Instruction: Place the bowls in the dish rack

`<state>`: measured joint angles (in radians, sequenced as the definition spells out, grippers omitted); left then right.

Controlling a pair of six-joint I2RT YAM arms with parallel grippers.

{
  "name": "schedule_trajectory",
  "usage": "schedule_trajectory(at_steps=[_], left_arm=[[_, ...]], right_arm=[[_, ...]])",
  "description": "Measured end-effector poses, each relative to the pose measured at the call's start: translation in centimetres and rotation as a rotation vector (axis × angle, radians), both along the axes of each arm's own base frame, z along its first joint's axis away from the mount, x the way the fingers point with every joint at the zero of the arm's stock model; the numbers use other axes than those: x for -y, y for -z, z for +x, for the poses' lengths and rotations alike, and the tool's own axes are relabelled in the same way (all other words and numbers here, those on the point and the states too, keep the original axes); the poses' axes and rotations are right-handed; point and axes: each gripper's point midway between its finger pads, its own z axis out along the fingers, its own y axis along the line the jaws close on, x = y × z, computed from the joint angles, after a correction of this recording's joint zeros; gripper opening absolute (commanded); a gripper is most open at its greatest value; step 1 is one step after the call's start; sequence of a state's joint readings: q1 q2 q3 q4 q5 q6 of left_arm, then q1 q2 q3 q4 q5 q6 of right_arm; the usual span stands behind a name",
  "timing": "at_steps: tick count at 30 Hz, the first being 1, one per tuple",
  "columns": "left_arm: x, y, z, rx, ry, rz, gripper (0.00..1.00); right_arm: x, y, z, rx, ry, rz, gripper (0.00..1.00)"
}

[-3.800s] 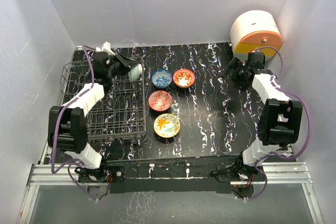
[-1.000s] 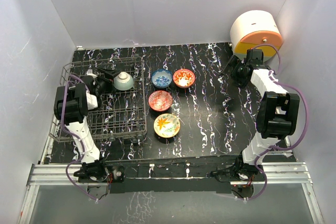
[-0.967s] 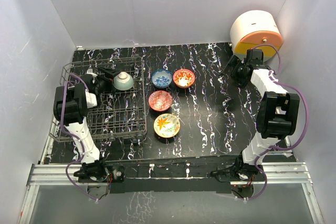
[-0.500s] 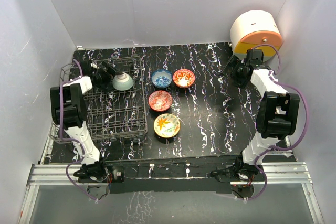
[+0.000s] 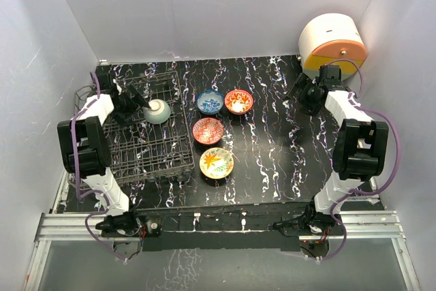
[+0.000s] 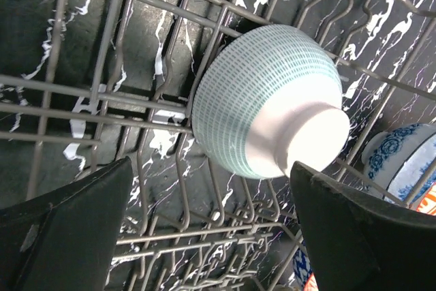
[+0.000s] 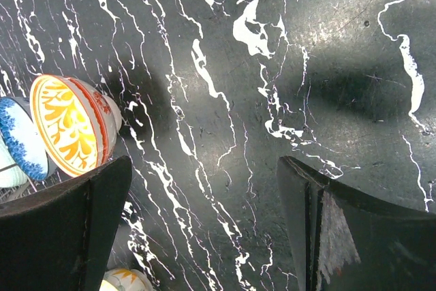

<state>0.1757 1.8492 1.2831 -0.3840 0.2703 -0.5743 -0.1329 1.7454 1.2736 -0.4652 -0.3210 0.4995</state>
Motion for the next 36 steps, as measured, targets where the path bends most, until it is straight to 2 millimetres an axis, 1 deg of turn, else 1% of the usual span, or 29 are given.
schedule_trajectory(at_steps=[2,4,6,7,9,11,12,13,14,15,16,17,18,19,21,23,24,27,28,32,36], left_arm=[[-0.3,-1.0,-0.3,0.012,0.010,0.034,0.97],[-0.2,-2.7,0.0,0.038,0.026,0.059,0.97],[-0.1,-4.9,1.4,0.094,0.041,0.083,0.97],[0.4,-6.1,2.2,0.130,0.054,0.093,0.97],[2.1,-8.2,3.6,0.193,0.095,0.113,0.97],[4.9,-9.8,4.6,0.246,0.157,0.137,0.97],[7.0,-10.6,4.9,0.273,0.201,0.151,0.97],[9.4,-11.4,5.1,0.304,0.256,0.160,0.97],[12.7,-12.5,5.3,0.349,0.332,0.165,0.97],[15.0,-13.1,5.3,0.380,0.387,0.167,0.97],[16.8,-13.9,5.6,0.417,0.435,0.172,0.97],[20.6,-14.4,5.0,0.452,0.531,0.166,0.97],[23.2,-14.7,4.6,0.481,0.603,0.166,0.97],[25.1,-14.8,4.4,0.505,0.663,0.172,0.97],[29.2,-14.5,3.7,0.549,0.799,0.196,0.97],[32.4,-13.4,2.8,0.576,0.923,0.229,0.96],[33.8,-12.6,2.2,0.580,0.979,0.237,0.95],[36.9,-10.2,0.6,0.572,1.096,0.237,0.95],[37.8,-9.3,0.3,0.566,1.129,0.240,0.95],[40.2,-6.0,0.0,0.544,1.203,0.255,0.95],[41.2,-3.5,0.1,0.524,1.232,0.271,0.95]], right_arm=[[0.0,0.2,-0.1,-0.003,0.000,0.001,0.90],[-0.1,0.4,-0.3,-0.009,0.000,0.003,0.90],[-0.1,0.4,-0.3,-0.010,0.000,0.006,0.90],[-0.2,0.4,-0.3,-0.009,-0.001,0.009,0.90],[-0.3,0.4,-0.3,-0.010,-0.001,0.016,0.90],[-0.4,0.3,-0.3,-0.011,0.003,0.025,0.90],[-0.4,0.3,-0.3,-0.012,0.005,0.028,0.90],[-0.4,0.3,-0.3,-0.013,0.008,0.031,0.90],[-0.4,0.2,-0.3,-0.013,0.010,0.034,0.90],[-0.4,0.2,-0.2,-0.012,0.012,0.035,0.90],[-0.4,0.1,-0.1,-0.010,0.015,0.037,0.90],[-0.4,0.0,-0.1,-0.009,0.020,0.041,0.90],[-0.4,-0.1,0.0,-0.007,0.025,0.044,0.90],[-0.5,-0.2,0.1,-0.005,0.029,0.047,0.90],[-0.5,-0.4,0.3,0.000,0.037,0.053,0.90],[-0.4,-0.6,0.6,0.007,0.047,0.058,0.90],[-0.4,-0.7,0.8,0.009,0.050,0.058,0.90],[-0.1,-0.7,1.8,0.017,0.062,0.053,0.90],[0.0,-0.6,2.1,0.016,0.067,0.052,0.90],[0.5,-0.5,3.3,0.020,0.086,0.059,0.90],[0.9,-0.3,4.3,0.032,0.098,0.063,0.90]])
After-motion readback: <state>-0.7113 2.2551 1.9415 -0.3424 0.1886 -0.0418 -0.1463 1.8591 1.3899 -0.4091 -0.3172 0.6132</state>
